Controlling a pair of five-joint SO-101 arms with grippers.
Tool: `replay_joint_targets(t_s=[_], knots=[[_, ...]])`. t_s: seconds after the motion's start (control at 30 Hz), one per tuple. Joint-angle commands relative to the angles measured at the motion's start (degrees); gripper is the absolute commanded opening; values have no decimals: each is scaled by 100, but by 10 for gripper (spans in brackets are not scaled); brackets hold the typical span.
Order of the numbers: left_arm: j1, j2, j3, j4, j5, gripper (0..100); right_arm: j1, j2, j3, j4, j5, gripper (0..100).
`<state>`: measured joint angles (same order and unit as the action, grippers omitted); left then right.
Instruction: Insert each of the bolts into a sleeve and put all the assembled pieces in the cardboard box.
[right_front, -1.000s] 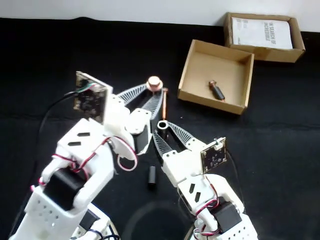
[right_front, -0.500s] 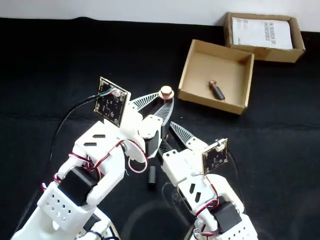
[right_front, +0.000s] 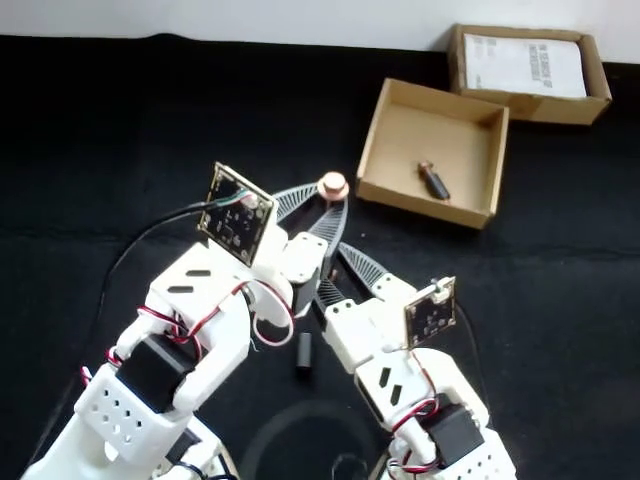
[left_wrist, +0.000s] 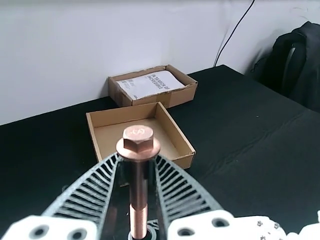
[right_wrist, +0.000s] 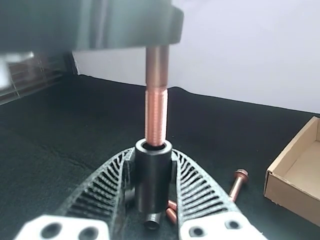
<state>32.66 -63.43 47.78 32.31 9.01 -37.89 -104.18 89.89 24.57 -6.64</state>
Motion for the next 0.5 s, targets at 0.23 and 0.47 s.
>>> replay_joint_targets(t_s=[0.23, 0.47], knots=[[101, -127, 479, -132, 176, 8, 4, -31, -75, -136, -18, 8], [48, -119, 444, -123, 343, 11, 4, -22, -75, -136, -18, 8]])
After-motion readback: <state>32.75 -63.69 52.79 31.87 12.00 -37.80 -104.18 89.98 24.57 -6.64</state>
